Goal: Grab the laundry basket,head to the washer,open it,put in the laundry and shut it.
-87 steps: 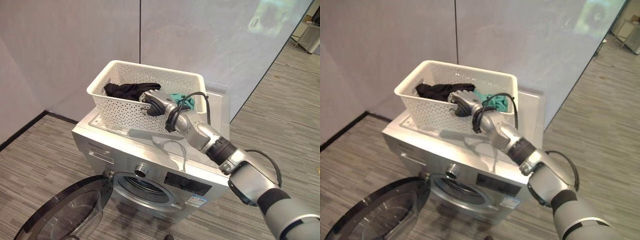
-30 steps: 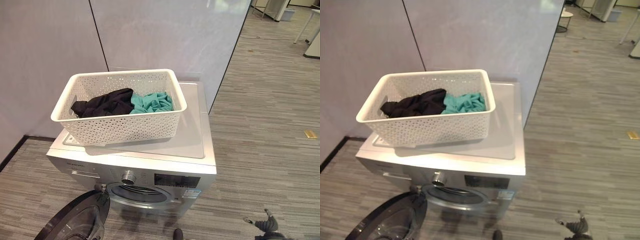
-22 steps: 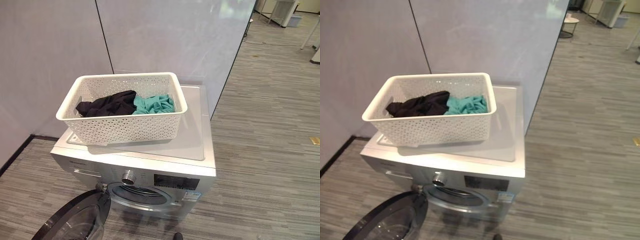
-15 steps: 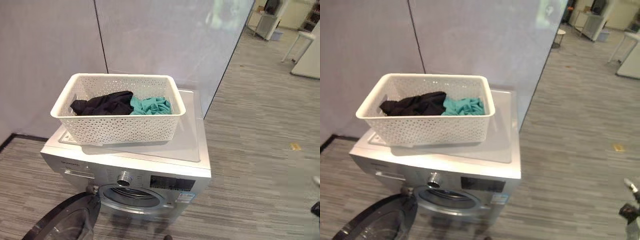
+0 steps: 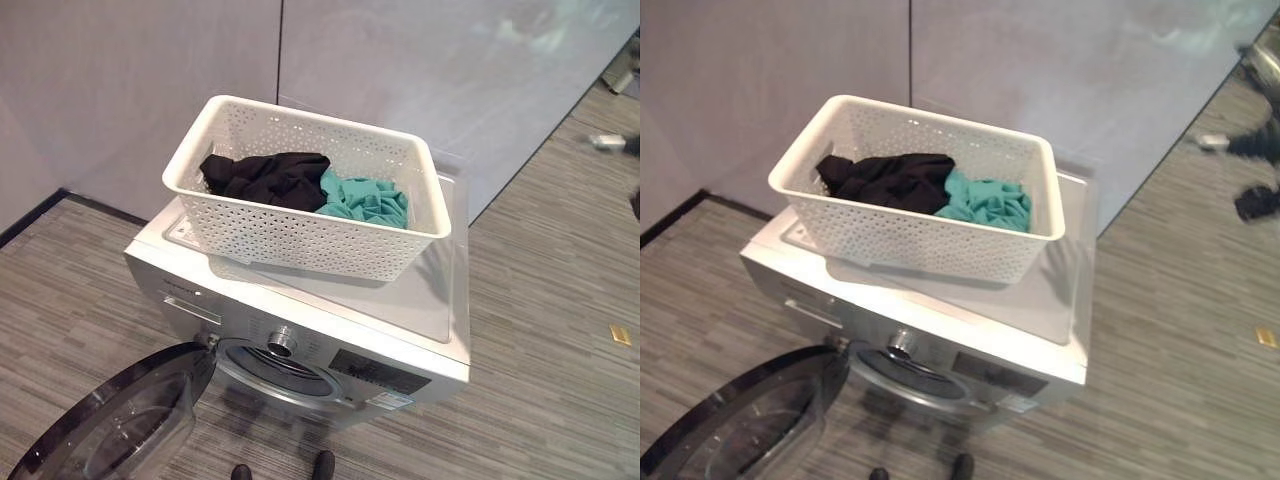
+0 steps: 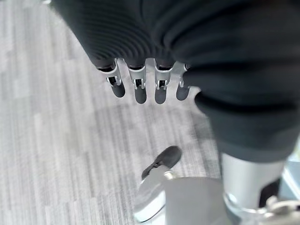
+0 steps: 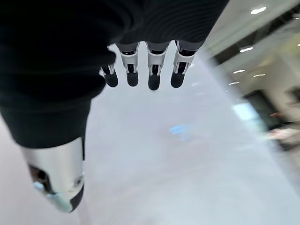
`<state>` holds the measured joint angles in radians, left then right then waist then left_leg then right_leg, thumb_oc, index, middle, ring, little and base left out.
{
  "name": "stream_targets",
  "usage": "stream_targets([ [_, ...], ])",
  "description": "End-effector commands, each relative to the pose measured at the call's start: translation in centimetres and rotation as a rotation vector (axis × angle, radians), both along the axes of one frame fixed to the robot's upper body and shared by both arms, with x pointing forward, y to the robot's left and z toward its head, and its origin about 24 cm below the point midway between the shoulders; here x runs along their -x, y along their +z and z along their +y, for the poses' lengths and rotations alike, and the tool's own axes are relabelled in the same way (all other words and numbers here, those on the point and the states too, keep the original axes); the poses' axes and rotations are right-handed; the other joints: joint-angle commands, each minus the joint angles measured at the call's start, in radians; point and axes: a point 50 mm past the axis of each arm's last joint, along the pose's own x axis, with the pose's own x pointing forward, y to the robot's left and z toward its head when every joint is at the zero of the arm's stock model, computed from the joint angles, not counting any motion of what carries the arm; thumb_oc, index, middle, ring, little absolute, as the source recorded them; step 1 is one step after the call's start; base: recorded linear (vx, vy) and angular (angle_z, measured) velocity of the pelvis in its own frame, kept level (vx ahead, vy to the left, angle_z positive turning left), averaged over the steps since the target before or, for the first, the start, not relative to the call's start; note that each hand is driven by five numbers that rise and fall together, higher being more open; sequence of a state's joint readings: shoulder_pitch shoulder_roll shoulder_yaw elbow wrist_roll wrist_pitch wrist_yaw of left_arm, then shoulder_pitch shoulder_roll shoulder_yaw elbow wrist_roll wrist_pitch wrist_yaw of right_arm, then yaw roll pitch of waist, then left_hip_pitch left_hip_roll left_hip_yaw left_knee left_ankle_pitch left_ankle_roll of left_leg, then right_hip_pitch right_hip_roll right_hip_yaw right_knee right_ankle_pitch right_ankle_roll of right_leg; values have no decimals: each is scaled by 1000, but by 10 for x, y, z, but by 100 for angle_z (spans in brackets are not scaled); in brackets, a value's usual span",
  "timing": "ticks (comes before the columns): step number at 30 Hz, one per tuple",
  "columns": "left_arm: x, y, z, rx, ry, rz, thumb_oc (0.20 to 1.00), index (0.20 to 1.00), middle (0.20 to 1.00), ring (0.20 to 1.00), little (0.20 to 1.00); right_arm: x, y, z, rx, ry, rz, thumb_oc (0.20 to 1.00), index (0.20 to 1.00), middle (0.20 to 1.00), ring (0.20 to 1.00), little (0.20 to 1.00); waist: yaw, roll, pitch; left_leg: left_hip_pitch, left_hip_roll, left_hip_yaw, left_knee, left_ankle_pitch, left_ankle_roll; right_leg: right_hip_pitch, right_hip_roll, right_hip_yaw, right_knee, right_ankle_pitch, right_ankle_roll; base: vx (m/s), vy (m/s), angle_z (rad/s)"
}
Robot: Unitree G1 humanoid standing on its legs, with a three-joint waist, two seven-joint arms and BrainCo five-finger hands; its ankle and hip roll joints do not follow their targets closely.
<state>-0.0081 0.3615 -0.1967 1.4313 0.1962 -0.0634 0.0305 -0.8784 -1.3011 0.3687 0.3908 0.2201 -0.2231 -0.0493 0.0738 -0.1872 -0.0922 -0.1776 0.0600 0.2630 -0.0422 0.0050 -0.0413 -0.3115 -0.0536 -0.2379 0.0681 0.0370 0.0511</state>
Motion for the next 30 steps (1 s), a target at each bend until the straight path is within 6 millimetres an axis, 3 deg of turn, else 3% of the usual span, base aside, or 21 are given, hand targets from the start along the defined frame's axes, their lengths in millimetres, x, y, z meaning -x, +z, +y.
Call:
stream_targets([
  [1,13,5,16,-21,100,2,1000,1000,1000,1000,1000,1,11,6,37,34,-23,1000,1000,1000,1000,1000,13,-80,19,-16,-52,-6,-45,43,-12,110,-58,-4,-155,143,126,10,-11,23],
  [4,14,10,28,-41,105,4,1000,1000,1000,1000,1000,-15,42,52,395,39,80,1000,1000,1000,1000,1000,50,-118,55,-58,-52,-38,-45,60,-25,96,-60,-41,-155,143,121,7,-26,45],
  [5,14,10,28,-37,111,1,1000,1000,1000,1000,1000,-15,42,52,389,45,100,1000,1000,1000,1000,1000,51,-122,58,-61,-52,-41,-45,61,-26,95,-61,-45,-155,143,121,-11,-30,34],
  [7,13,9,25,-14,132,-12,1000,1000,1000,1000,1000,-14,37,62,549,37,205,1000,1000,1000,1000,1000,48,-137,67,-76,-49,-49,-45,65,-29,89,-59,-60,-155,142,120,-3,-23,20],
  [12,8,10,26,-19,125,-22,1000,1000,1000,1000,1000,-12,27,67,690,18,248,1000,1000,1000,1000,1000,42,-149,74,-81,-46,-51,-45,63,-30,83,-55,-60,-155,144,119,-2,-7,4],
  [18,-9,13,27,-16,134,-91,1000,1000,1000,1000,1000,-12,6,82,915,40,360,1000,1000,1000,1000,1000,29,-159,76,-82,-38,-36,-45,61,-32,70,-49,-44,-155,142,115,-8,-2,-9],
  [25,-14,17,34,-30,130,-112,1000,1000,1000,1000,1000,3,-16,106,997,195,434,1000,1000,1000,1000,1000,14,-179,72,-78,-34,-30,-45,61,-33,67,-44,-36,-155,141,115,-5,-3,-6],
  [30,-17,13,23,-3,127,-124,1000,1000,1000,1000,1000,10,-28,129,962,349,482,1000,1000,1000,1000,1000,21,-153,72,-80,-30,-27,-45,61,-32,63,-42,-32,-155,139,113,-6,-6,-2],
])
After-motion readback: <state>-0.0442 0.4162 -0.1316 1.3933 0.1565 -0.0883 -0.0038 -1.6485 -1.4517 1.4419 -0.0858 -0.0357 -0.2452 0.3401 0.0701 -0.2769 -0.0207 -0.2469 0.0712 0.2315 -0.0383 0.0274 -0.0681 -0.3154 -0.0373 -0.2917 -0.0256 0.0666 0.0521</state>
